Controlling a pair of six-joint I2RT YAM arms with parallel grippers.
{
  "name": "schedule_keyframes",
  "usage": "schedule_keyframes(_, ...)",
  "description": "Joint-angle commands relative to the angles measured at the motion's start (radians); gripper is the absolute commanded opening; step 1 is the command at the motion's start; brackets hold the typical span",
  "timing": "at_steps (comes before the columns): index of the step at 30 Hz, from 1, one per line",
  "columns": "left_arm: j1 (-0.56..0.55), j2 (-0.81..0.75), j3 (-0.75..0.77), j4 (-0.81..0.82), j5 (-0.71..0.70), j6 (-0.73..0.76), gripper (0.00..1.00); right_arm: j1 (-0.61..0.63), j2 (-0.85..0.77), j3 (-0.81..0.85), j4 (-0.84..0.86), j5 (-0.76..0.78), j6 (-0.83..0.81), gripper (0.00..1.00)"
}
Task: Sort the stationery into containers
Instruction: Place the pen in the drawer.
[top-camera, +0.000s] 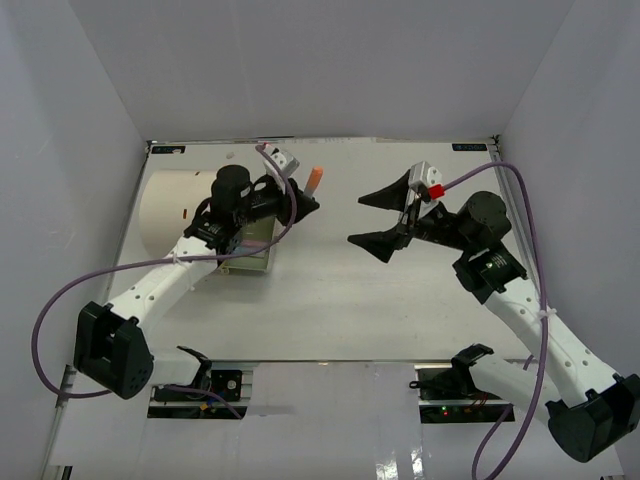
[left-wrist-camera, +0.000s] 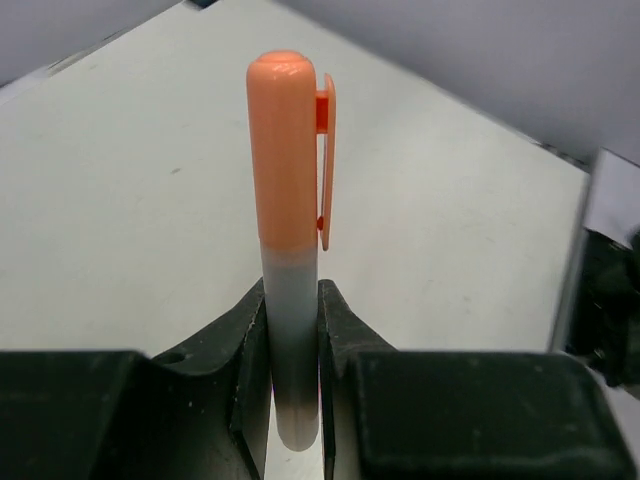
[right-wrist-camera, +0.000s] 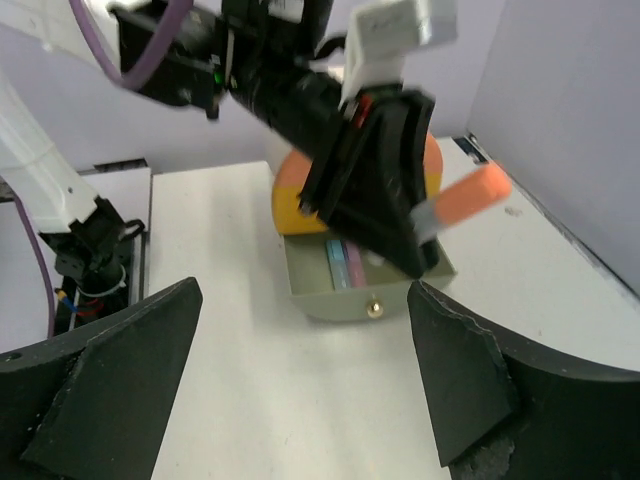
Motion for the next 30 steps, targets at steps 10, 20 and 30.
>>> schedule_keyframes(10,0.038,0.119,0.199,-0.597,-0.738,-0.091,0.04,-0.004,-0.128,-0.255,-0.122,0.278,-0.055,0.90)
schedule_keyframes(20,0.057,0.227,0.208,-0.665,-0.824,-0.124,0.15,-0.004,-0.154,-0.322,-0.117,0.276,-0.069,0.90)
schedule_keyframes(30,0.067,0.293,0.232,-0.692,-0.862,-0.134,0.40,-0.004,-0.133,-0.327,-0.120,0.278,-0.072,0.90)
